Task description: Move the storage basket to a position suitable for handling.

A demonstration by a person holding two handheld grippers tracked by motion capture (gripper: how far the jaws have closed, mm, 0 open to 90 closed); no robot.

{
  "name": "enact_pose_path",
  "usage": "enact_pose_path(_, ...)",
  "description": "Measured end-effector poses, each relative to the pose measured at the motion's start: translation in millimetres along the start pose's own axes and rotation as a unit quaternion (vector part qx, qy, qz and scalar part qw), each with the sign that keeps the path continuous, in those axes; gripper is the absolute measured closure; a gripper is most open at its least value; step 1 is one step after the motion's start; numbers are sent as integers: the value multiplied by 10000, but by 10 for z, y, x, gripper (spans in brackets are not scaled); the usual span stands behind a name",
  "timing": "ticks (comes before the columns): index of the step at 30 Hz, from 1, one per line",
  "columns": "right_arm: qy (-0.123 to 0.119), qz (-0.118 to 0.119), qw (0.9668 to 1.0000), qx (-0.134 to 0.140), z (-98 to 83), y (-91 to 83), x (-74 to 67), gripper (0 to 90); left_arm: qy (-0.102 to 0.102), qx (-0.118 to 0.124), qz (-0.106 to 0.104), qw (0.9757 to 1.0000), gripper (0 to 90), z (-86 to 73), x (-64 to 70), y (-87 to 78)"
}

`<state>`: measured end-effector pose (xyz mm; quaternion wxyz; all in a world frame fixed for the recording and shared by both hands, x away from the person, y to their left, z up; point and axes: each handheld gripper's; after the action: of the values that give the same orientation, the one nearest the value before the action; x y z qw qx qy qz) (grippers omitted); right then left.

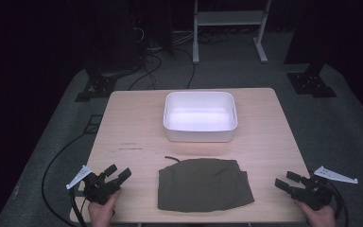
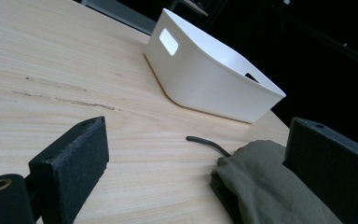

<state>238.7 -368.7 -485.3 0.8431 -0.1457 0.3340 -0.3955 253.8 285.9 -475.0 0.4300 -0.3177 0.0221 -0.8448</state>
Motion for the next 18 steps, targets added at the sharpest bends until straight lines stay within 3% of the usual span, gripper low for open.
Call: enact_pose_path(18,-53,88,9998,-145,13,89,-123,156,-98,-369,-388,9985,55,-79,111,225)
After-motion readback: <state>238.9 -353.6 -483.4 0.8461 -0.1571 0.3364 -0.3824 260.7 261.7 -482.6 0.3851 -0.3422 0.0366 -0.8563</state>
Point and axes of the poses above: each handheld gripper's, and its own axes: y roughly forward along the jaws, z roughly out of its top, x roughly to its right, and after that the axes turned 8 degrees about -x, right-handed
